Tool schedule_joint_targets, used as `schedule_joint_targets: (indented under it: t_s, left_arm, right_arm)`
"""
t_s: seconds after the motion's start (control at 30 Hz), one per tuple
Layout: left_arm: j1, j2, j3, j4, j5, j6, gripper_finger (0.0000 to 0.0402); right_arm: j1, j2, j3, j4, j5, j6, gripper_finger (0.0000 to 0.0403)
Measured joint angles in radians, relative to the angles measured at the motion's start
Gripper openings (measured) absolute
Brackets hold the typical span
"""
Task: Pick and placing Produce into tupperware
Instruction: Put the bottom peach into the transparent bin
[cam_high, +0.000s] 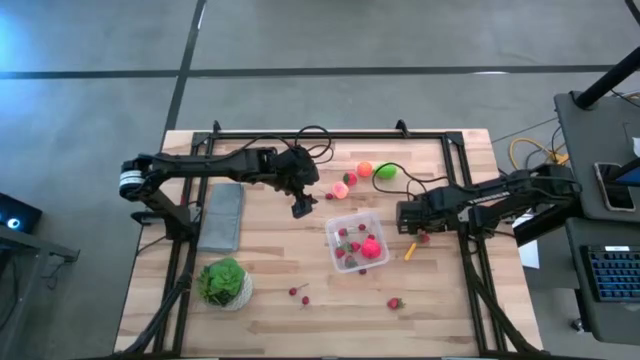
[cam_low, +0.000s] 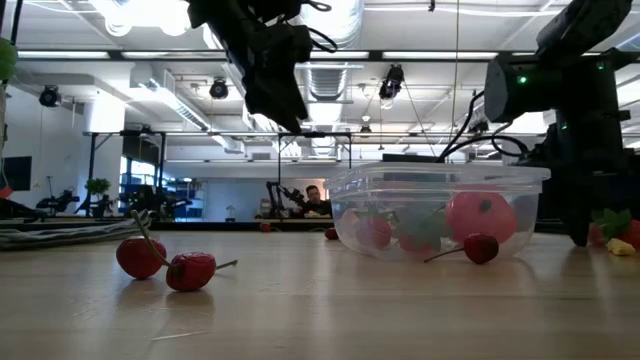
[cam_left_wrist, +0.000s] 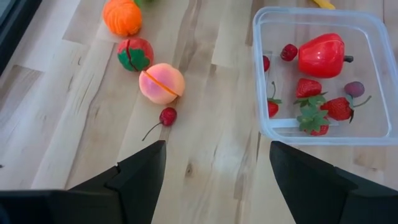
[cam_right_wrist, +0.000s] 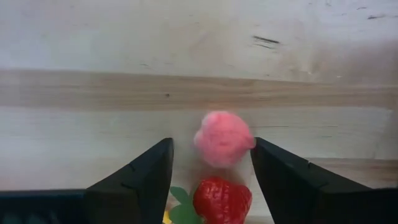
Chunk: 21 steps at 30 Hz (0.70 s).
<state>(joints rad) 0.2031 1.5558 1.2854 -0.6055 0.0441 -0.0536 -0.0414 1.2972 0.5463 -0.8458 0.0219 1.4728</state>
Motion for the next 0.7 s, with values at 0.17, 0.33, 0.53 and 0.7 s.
schedule_joint_targets:
  t_s: [0.17, 0.33, 0.53, 0.7]
  left_arm:
    - [0.000, 0.000, 0.000, 0.001, 0.000, -0.018, 0.0272]
    - [0.000, 0.000, 0.000, 0.002, 0.000, -0.018, 0.0272]
    - [0.000, 0.000, 0.000, 0.005, 0.000, -0.020, 0.0272]
    - [0.000, 0.000, 0.000, 0.012, 0.000, -0.020, 0.0272]
  right_arm:
    - [0.000, 0.007, 0.001, 0.001, 0.032, 0.008, 0.0193]
    - [0.000, 0.008, 0.001, 0.003, 0.034, -0.007, 0.0180]
    - [-0.002, 0.002, 0.003, -0.003, 0.053, -0.015, 0.0155]
    - [-0.002, 0.002, 0.016, -0.001, 0.049, -0.035, 0.0132]
